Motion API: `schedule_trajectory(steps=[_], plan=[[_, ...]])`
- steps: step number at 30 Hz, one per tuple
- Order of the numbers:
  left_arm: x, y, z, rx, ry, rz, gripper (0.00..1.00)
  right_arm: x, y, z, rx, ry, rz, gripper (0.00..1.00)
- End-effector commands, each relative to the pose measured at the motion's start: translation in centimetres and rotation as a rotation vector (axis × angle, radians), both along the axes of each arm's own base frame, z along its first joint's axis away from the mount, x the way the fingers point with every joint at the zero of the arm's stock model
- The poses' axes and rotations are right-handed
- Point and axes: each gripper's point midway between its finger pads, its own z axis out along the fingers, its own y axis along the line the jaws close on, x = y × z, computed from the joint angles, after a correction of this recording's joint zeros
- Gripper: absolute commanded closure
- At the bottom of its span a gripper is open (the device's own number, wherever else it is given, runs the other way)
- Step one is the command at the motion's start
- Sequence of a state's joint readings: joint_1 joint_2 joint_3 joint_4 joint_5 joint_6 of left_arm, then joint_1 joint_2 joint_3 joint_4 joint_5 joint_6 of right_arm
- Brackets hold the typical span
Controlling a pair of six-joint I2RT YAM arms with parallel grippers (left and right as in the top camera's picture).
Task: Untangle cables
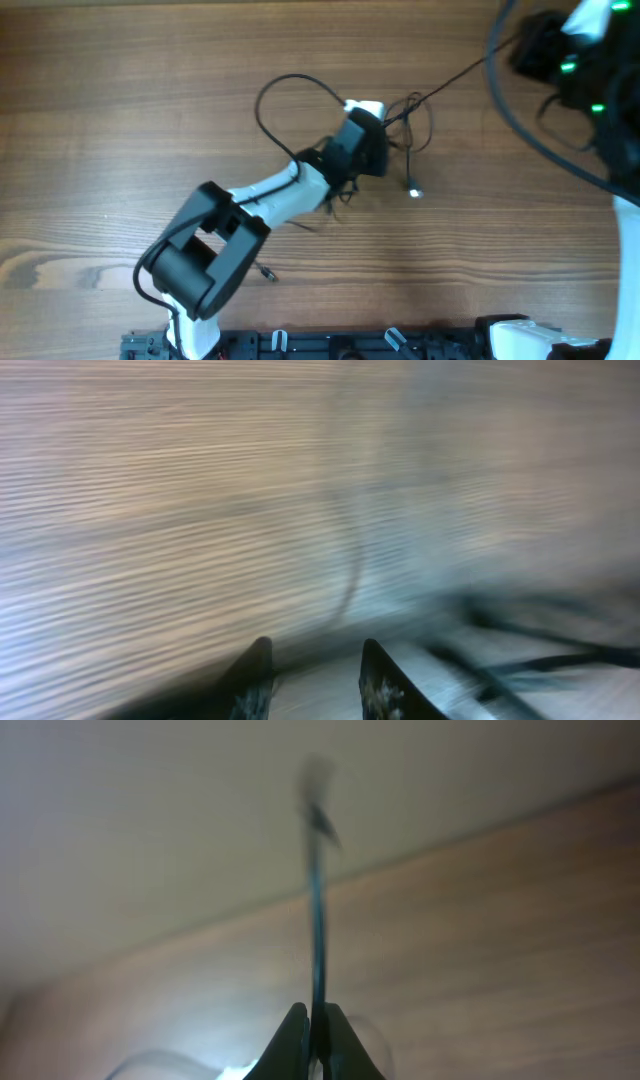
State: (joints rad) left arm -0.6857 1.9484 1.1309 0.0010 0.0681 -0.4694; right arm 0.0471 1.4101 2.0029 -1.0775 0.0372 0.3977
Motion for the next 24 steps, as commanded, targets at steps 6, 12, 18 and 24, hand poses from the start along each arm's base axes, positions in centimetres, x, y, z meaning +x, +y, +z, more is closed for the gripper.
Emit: schedule_trajectory(steps=[6, 12, 18, 24], plan=[[2.6, 15.5, -4.8, 0.175, 0.244, 0.330, 0.76, -4.5, -16.2, -1.9, -0.090, 0.144, -0.544, 0.94], [1.6, 18.0, -5.2, 0.043, 0.406, 0.338, 0.76, -2.1, -14.4, -9.1, 0.089, 0.385, -0.370, 0.68], [0.4, 14.1, -3.1, -0.168, 0.435, 0.089, 0.84, 2.7, -1.9, -15.9, 0.254, 0.534, 0.353, 0.33], [0.5, 14.1, -3.1, -0.169, 0.432, 0.089, 0.56, 5.0, 9.1, -24.5, 0.234, 0.641, 0.710, 0.21]])
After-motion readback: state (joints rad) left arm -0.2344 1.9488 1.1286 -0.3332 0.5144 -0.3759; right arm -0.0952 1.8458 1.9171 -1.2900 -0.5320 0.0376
